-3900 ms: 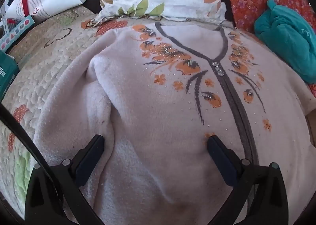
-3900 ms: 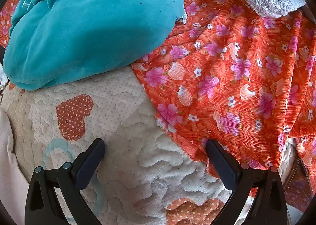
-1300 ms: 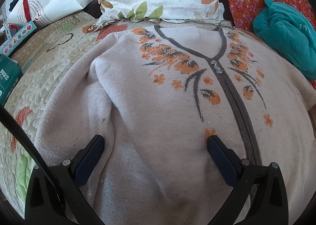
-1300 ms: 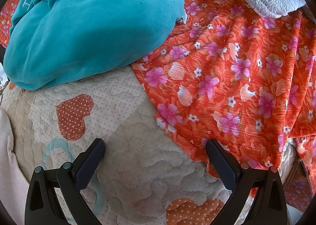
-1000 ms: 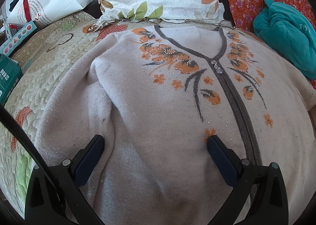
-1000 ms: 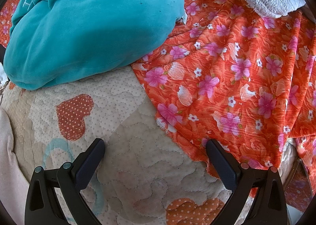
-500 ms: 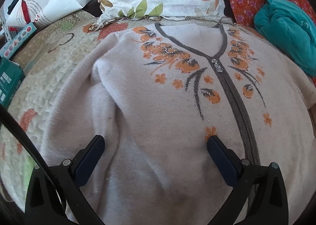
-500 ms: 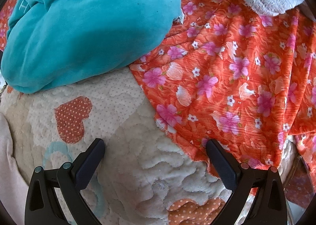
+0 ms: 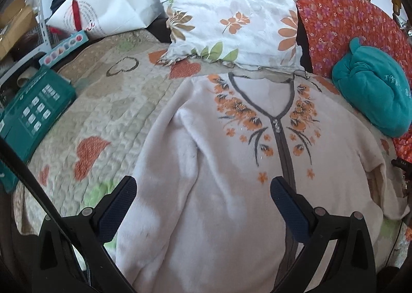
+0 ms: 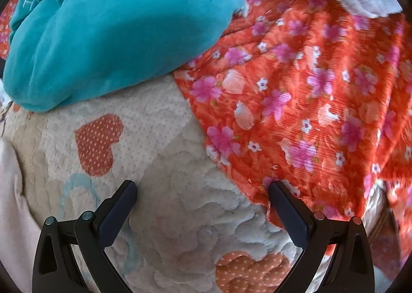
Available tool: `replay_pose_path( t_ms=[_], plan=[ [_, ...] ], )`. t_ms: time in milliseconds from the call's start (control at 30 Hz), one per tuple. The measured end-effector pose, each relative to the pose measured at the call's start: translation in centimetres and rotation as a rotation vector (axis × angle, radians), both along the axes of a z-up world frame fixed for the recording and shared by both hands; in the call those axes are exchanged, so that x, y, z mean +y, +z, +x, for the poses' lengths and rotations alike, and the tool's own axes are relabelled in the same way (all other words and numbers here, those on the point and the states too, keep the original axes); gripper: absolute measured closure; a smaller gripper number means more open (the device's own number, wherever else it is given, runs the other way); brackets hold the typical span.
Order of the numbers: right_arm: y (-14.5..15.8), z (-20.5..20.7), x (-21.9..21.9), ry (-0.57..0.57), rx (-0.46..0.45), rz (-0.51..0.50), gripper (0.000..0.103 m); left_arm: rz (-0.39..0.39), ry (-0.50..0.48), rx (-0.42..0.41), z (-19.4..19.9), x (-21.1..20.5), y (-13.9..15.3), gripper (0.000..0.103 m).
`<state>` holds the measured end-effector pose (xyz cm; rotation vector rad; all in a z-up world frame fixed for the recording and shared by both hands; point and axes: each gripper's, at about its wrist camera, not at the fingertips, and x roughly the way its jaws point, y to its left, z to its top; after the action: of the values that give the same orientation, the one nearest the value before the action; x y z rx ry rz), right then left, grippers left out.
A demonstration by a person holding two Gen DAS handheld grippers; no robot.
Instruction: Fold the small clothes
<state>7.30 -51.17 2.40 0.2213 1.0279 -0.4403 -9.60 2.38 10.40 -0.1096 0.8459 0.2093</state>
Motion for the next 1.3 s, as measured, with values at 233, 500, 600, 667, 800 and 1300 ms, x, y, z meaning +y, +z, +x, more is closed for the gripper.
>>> replay_pose_path(
  t_ms=[233,500,600,667,800,1300],
  plan=[
    [0.9,-0.7,-2.2,0.096,0.026,0.029,0.000,0.012,0.041,0.001,-2.7,1.7,0.8,0.000],
    [1.7,-3.3,-9.3,-0.179,0.168,-0.041,0.000,-0.023,0.072,-0.019,-4.4,3.2,1.3,0.000],
    [2.3,-5.0,-10.6,-0.203,0.133,0.022,0.000,-0.023,0.071,-0.010,-4.5,3.2,1.3,0.000],
    [2.8,-5.7,-11.5,-0.209,0.159,0.046,0.000,-0.027,0.068,-0.009,-4.6,3.0,1.4,0.000],
    [2.9,-7.2,-13.9,-0.192,0.285,0.037,0.003,-0.033,0.063,-0.015,-4.7,2.8,1.6,0.000],
    [14.8,-24.0,-5.6,0.053,-0.609,0.515,0.000,0.032,0.020,-0.035,-4.7,-0.2,2.0,0.000]
  ],
)
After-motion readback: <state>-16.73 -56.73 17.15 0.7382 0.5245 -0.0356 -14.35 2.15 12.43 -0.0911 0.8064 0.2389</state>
